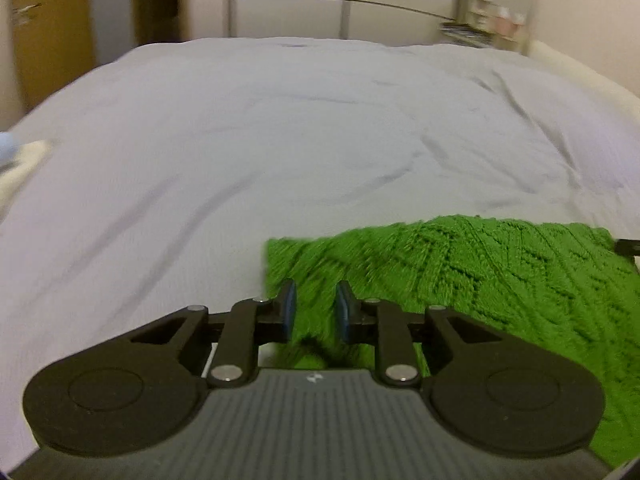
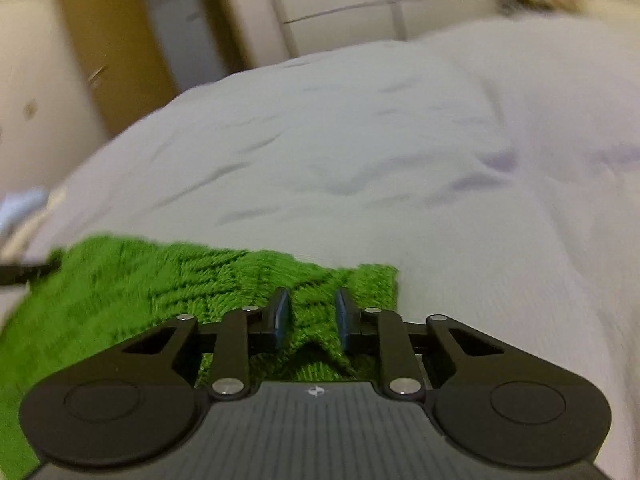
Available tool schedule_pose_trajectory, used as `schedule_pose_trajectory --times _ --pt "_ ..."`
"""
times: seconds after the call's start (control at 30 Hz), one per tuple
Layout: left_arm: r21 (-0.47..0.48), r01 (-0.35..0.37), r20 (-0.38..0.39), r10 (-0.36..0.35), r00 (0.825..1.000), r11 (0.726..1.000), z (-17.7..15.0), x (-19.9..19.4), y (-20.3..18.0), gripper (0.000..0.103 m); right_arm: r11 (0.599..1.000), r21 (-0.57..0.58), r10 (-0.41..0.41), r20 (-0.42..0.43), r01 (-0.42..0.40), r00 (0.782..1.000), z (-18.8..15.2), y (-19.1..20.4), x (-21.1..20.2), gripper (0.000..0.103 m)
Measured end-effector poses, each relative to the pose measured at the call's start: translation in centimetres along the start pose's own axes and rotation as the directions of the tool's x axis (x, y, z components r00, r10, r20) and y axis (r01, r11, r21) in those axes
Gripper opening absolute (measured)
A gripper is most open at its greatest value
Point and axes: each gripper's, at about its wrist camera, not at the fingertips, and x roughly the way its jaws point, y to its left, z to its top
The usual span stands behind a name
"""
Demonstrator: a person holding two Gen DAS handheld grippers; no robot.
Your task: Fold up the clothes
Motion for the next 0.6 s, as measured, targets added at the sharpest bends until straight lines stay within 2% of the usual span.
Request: schedule_pose_trajectory --times 0.03,0.07,0.1,0.13,0.23,0.3,0.4,0.5,0.6 --pt "-0.002 -0.021 0.002 0.021 1.000 1.000 0.0 -1.3 0.0 0.020 0.999 0.030 -0.019 0.008 0.019 1.000 0.0 0.1 -1.1 0.026" --pt "-0.007 -0.032 0.013 0.032 0.999 0.999 -0.3 -3.1 -0.5 0.020 0.998 0.026 -0.050 0.036 0.049 0.998 -0.2 0.9 -2.7 0.037" --pt "-0.023 -0.010 0.024 0.010 1.000 1.000 -0.8 -4.9 -1.0 0.021 0.996 0.019 -0.083 0.066 0.082 0.994 -0.4 1.7 -4.4 0.039" --pt "-0.039 0.014 0.036 -0.012 0.999 0.999 -1.3 -6.7 -1.5 0.022 0.997 0.013 -0.081 0.101 0.080 0.992 -0.7 2.7 -6.1 0.040" --pt "-0.053 0.100 0.058 -0.097 0.994 0.994 -3.6 -10.8 -3.9 0.029 1.000 0.025 -0.007 0.153 0.003 0.988 -3.4 5.9 -10.3 0.049" --pt "-0.041 0.124 0.064 -0.121 0.991 0.991 -5.2 -12.4 -5.9 0.032 0.999 0.016 0.039 0.159 -0.042 0.987 -5.6 8.2 -12.4 0.050" --pt "-0.044 0.132 0.007 -0.132 0.991 0.990 -8.0 -12.2 -7.4 0.032 0.999 -0.027 0.026 0.118 -0.023 0.993 -9.3 10.7 -13.1 0.050" --pt "-0.075 0.059 -0.078 -0.065 0.995 0.995 -10.4 -10.8 -7.6 0.031 0.999 -0.030 -0.044 0.007 0.044 0.999 -12.4 11.1 -11.9 0.049" --pt "-0.090 0.026 -0.076 -0.033 0.997 0.996 -11.1 -11.8 -7.8 0.032 0.997 -0.049 -0.063 0.004 0.064 0.998 -13.8 11.5 -12.4 0.049"
